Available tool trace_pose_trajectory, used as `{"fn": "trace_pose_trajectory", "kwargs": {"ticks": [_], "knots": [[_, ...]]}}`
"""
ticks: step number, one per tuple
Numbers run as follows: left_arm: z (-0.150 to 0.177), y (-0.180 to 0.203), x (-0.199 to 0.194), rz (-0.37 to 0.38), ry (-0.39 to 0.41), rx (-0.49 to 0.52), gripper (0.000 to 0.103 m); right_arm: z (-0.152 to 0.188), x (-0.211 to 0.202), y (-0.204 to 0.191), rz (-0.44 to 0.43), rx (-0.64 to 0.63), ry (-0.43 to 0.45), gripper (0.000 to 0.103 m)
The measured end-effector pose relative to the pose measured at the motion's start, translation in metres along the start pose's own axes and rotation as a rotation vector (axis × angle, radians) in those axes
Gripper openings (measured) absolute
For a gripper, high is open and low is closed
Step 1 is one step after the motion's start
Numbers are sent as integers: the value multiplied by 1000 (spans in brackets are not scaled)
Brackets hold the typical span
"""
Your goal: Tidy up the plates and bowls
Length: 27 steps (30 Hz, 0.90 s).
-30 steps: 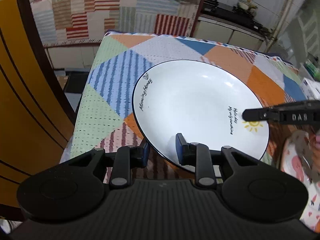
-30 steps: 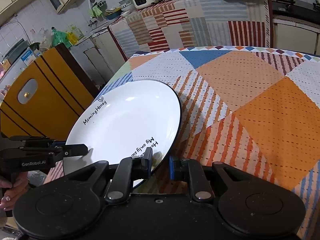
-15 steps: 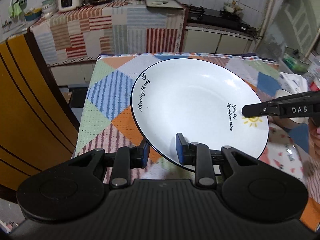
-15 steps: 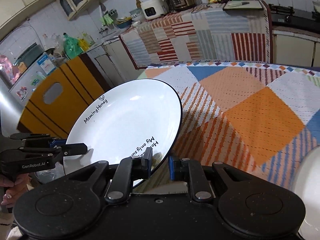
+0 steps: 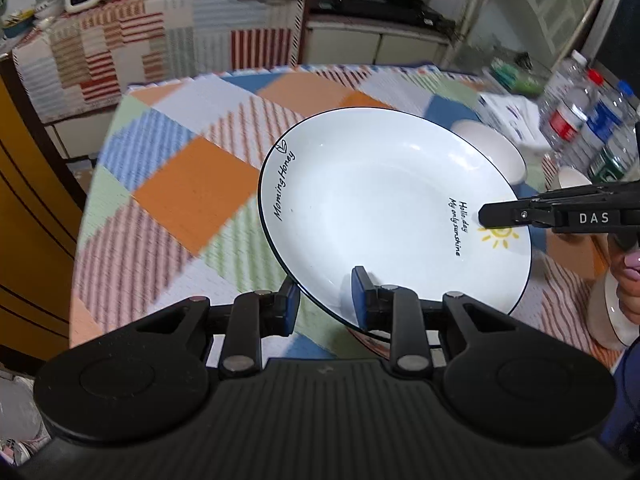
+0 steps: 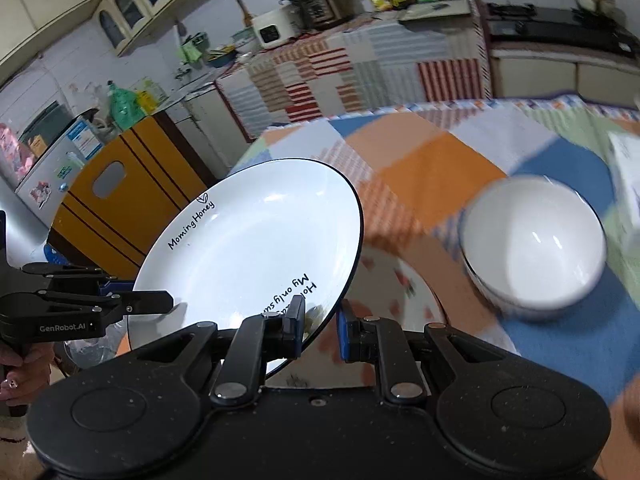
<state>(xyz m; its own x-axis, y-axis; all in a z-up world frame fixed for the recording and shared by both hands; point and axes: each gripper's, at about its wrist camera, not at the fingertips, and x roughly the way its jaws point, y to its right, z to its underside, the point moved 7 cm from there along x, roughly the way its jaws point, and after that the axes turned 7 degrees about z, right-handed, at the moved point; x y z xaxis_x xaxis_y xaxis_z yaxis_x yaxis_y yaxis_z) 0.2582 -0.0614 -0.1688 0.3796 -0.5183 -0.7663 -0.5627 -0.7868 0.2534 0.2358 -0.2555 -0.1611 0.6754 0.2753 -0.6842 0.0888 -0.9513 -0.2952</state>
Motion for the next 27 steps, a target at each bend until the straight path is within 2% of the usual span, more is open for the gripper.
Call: {"fn": "trace_pose_trajectory", "kwargs": {"ticks": [7,13,23,27], "knots": [[20,14,13,21,-82,-36,26,33,-6,23,-11,117,-14,20],[29,19,23,26,-122,-62,27,47,0,31,6,139,-40,20],[31,22,37,16,-191,-82,30,51,2,30,91,63,-78,21],[30,22,40,14,-196,-76,30,50,2,28,117,16,-91,21]]}}
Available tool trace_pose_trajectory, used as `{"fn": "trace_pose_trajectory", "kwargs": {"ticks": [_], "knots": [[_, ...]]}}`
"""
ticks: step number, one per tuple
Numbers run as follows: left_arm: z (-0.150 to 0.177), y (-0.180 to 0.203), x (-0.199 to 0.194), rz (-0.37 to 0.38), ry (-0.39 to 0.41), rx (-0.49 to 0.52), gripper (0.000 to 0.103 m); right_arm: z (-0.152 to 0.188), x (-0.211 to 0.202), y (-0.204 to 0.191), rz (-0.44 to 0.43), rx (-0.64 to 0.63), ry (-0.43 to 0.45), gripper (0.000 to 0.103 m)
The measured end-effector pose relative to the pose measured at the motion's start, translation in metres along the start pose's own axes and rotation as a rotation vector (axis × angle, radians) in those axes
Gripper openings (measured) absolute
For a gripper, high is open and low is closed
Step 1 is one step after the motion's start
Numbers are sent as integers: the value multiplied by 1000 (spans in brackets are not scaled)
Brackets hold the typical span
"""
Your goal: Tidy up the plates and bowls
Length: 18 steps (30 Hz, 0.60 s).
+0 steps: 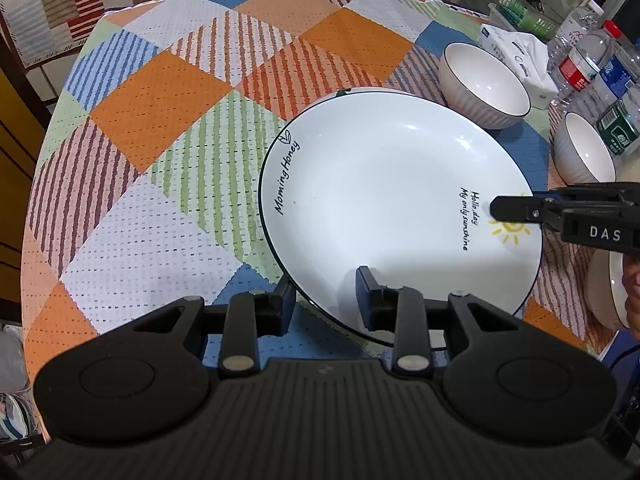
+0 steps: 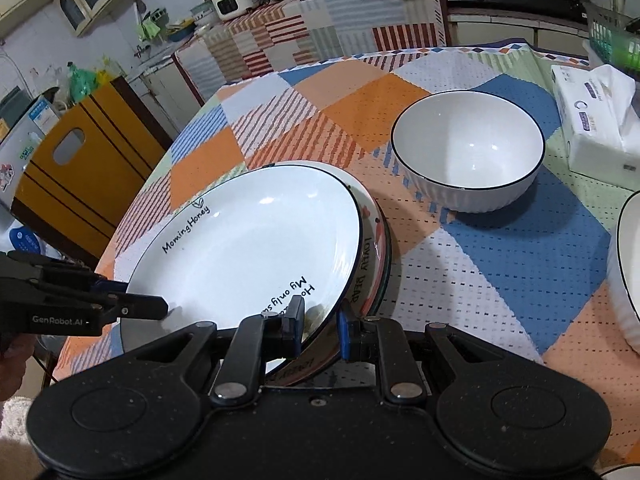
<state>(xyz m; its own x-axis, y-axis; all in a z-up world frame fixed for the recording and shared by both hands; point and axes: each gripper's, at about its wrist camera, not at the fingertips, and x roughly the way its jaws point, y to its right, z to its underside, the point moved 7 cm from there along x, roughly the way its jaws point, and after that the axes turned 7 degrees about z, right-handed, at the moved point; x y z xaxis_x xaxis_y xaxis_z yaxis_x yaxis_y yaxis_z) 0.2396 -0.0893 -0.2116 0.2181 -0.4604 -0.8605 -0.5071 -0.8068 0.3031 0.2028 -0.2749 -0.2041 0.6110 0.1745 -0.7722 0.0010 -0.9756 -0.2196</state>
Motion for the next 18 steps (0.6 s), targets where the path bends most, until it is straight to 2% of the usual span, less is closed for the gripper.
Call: {"fn": "trace_pose_trajectory", "kwargs": {"ticks": [8,14,18], "knots": [[-3,3,5,16,-28,12,33,-3,-7,-8,106,-62,-9,24],[-1,5,7,8,-47,34,33,0,-7,-20,206,-185,-9,28],[-1,6,7,6,-46,29,33,1,-6,-19,220,-182,-3,28]]}}
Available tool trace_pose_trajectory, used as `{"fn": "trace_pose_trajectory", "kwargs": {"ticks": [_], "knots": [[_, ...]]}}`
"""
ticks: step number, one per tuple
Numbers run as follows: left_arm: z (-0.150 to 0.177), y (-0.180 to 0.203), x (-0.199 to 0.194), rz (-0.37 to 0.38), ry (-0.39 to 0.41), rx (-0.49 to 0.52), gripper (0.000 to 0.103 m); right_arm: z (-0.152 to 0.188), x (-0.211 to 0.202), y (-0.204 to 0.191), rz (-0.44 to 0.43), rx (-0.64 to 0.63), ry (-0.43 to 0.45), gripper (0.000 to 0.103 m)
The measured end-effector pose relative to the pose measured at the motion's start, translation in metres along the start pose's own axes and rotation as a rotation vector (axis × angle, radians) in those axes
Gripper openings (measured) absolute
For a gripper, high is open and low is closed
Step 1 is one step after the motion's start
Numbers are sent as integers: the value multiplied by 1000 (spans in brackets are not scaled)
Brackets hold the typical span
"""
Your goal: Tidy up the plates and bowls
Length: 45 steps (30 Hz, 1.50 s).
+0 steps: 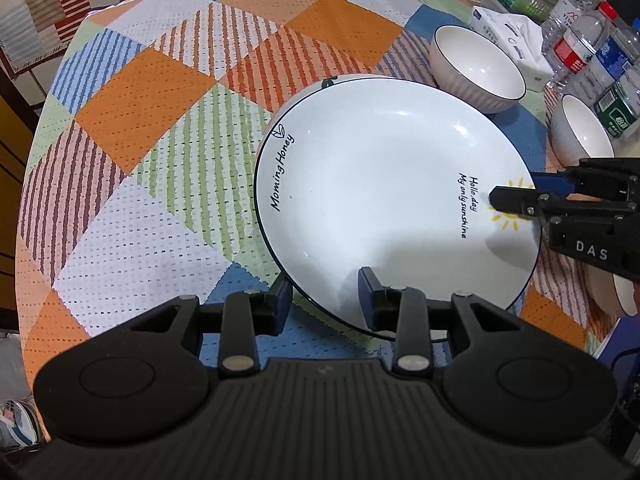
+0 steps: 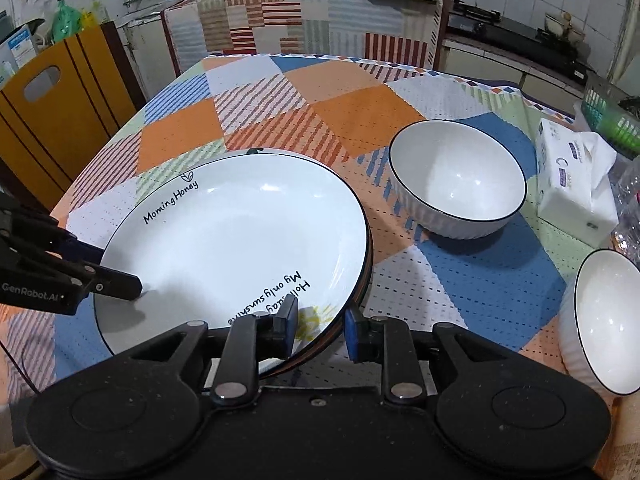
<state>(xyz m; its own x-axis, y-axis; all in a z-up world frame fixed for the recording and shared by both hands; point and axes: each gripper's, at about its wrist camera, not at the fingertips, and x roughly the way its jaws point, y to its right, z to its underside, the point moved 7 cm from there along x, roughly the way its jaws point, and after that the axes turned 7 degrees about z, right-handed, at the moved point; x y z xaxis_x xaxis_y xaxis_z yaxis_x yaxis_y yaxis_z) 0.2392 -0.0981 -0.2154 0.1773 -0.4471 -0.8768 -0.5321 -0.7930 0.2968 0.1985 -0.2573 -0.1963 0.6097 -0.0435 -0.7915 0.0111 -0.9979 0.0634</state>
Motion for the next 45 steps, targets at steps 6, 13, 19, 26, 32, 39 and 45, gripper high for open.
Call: {"fn": "trace_pose_trajectory", "kwargs": {"ticks": [6,13,19,26,32,39,45], "knots": [[2,3,3,-29,23,-23,33,3,3,-6,78,-55,31,32],[6,4,1,-51,60,-89,33,10,5,-12,135,-92,68,34],[17,20,-23,-86,90,-109,33,18,-14,-11,162,-105,148,34],[24,62,-62,-105,135,-105,33,37,-71,7,114,-98,246,44],[22,113,-77,-104,172,-43,38,60,-102,38,86,-97,286,56],[22,165,-58,-53,193,44,51,90,-126,71,89,-122,313,75],[28,188,-17,38,160,7,60,123,-125,83,97,-117,299,97]]}}
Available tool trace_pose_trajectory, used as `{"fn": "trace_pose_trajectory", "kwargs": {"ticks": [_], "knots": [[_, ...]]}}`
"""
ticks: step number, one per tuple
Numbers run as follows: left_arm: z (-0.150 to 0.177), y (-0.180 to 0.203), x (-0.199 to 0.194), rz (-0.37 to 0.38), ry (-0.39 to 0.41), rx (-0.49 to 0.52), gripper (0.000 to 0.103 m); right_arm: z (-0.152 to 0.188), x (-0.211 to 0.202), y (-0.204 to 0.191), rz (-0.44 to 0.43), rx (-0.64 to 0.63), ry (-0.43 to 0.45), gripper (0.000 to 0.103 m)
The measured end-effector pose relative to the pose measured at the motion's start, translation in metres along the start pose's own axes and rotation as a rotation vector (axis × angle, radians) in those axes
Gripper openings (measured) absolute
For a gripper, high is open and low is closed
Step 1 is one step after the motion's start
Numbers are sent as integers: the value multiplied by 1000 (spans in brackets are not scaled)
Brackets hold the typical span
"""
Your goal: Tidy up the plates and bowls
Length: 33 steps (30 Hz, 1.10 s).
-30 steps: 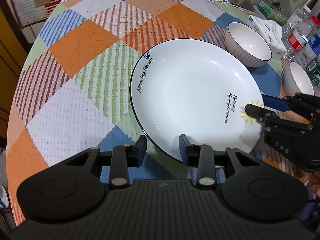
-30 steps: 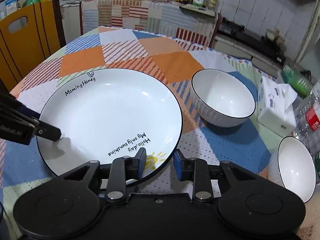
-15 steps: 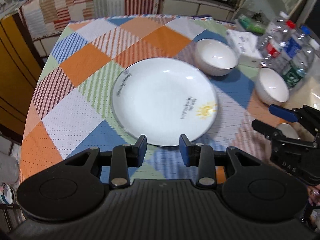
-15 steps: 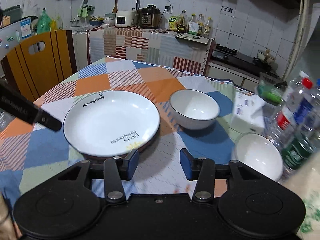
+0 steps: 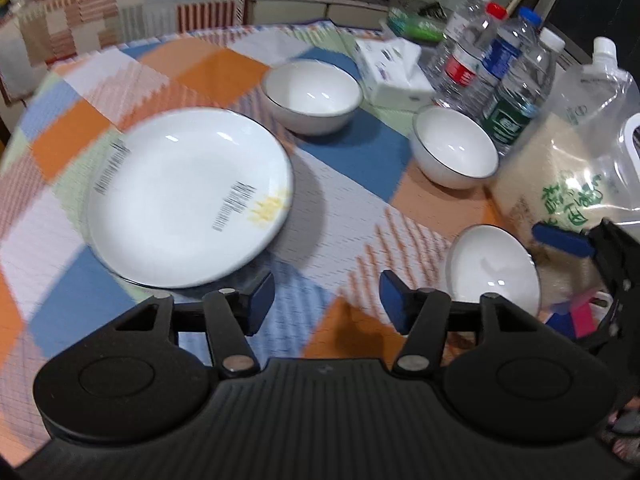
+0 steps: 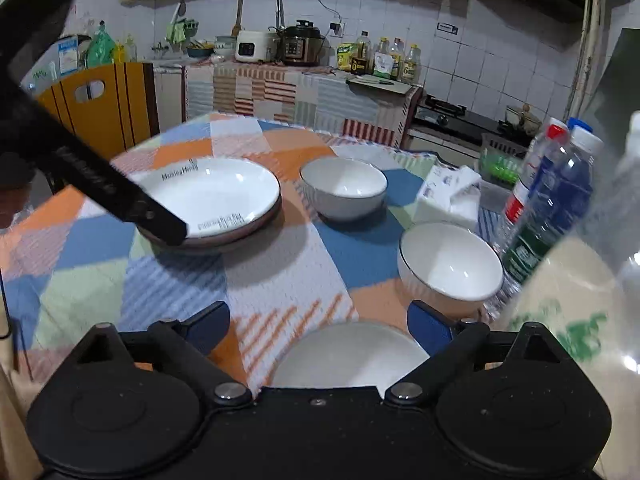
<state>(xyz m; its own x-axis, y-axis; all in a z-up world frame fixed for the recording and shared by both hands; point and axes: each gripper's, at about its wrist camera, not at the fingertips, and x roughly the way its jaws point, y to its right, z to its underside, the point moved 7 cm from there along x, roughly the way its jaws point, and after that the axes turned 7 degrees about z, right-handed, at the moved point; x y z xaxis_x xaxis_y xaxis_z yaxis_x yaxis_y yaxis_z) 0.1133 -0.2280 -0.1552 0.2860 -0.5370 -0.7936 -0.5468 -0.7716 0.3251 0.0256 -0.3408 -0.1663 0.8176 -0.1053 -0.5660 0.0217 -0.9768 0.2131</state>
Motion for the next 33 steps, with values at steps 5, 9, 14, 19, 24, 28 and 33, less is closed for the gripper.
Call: {"fn": "trace_pose_trajectory", "kwargs": {"ticks": [5,9,14,19,24,28,33], "knots": [[8,21,28,68,-4,-23,64,22,7,6,35,41,-30,97],[11,35,44,147,-31,-65,64,31,12,8,52,48,-31,97],[17,48,53,173,-38,-20,62,46,5,18,127,80,-45,97],[20,61,63,162,-50,65,55,57,-5,25,158,83,-46,97],[25,64,74,165,-81,75,35,65,-14,32,70,148,-61,98],[26,67,76,219,-95,63,16,73,-14,23,-17,92,-86,99],[26,76,76,192,-96,129,13,82,15,17,6,32,-152,100]]}}
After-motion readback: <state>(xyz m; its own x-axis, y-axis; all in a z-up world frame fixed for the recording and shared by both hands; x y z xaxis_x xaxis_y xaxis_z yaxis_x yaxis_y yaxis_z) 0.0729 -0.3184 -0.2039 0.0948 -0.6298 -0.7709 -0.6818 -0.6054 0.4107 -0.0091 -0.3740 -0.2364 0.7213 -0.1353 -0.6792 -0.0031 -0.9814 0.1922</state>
